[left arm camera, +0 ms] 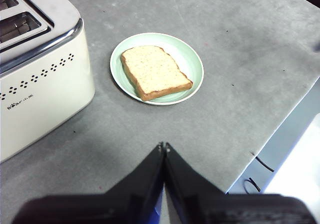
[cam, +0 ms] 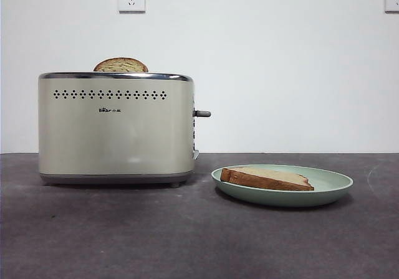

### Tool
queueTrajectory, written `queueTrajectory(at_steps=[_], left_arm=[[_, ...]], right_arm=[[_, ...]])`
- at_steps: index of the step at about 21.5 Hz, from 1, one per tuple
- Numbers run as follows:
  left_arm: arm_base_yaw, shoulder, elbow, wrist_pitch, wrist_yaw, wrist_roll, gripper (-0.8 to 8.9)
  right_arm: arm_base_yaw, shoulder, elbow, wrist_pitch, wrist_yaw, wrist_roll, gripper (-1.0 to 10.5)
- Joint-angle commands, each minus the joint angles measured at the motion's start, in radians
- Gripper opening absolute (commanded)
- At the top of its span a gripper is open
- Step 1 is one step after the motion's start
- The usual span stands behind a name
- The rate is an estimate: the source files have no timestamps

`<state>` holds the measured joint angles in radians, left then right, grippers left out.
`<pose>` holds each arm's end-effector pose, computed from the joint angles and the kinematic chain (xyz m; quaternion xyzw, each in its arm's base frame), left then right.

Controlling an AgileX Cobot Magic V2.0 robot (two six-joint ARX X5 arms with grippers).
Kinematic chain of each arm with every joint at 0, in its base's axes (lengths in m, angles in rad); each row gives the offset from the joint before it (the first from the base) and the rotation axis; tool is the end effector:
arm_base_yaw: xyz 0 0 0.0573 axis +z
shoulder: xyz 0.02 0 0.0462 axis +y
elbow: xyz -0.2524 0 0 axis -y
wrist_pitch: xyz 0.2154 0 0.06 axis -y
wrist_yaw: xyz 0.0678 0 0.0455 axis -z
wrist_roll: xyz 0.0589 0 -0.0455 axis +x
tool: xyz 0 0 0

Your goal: Take the bread from the toaster,put the bread on the plate,put the plate on the table

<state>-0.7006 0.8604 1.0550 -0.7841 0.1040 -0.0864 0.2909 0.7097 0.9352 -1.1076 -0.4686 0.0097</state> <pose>0.1185 -0.1079 0.3251 0.0473 0.2936 -0.3623 0.8833 0.0897 0.0546 0.2817 0.0420 0.4268 0.3331 0.8397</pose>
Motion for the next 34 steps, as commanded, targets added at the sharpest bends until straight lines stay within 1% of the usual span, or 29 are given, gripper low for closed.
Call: queueTrajectory(at_steps=[1,8,22,23,24,25,26,27,28,30,32,34], left_arm=[[-0.001,-0.002,0.001,0.004,0.003,0.009,-0.08],[-0.001,-0.002,0.001,0.004,0.002,0.009,-0.08],[0.000,-0.002,0.001,0.012,0.000,0.012,-0.03],[0.002,-0.002,0.001,0.021,-0.011,0.029,-0.03],[0.015,-0.004,0.001,0.040,-0.060,0.064,-0.03],[0.031,-0.006,0.000,0.082,-0.115,0.105,-0.03],[0.059,-0.006,-0.006,0.166,-0.166,0.159,-0.04],[0.090,-0.012,-0.019,0.254,-0.181,0.195,-0.04],[0.135,-0.034,-0.057,0.387,-0.180,0.221,-0.03],[0.222,-0.098,-0.179,0.653,-0.179,0.225,-0.03],[0.319,-0.200,-0.351,0.895,-0.180,0.225,-0.03],[0.388,-0.283,-0.467,0.980,-0.180,0.225,-0.03]], right_arm=[[0.010,-0.027,-0.001,-0.010,-0.003,-0.046,-0.2],[0.011,-0.029,-0.001,-0.016,0.000,-0.044,0.0],[0.011,-0.029,-0.001,-0.016,0.003,-0.045,0.0],[0.011,-0.029,-0.001,-0.016,0.003,-0.044,0.0],[0.011,-0.029,-0.001,-0.016,0.003,-0.045,0.0],[0.011,-0.029,-0.001,-0.016,0.003,-0.045,0.0],[0.011,-0.029,-0.001,-0.016,0.003,-0.044,0.0],[0.011,-0.029,-0.001,-0.016,0.003,-0.044,0.0],[0.011,-0.029,-0.001,-0.016,0.003,-0.045,0.0],[0.011,-0.029,-0.001,-0.016,0.003,-0.045,0.0],[0.011,-0.029,-0.001,-0.016,0.003,-0.045,0.0],[0.011,-0.029,-0.001,-0.016,0.003,-0.045,0.0]])
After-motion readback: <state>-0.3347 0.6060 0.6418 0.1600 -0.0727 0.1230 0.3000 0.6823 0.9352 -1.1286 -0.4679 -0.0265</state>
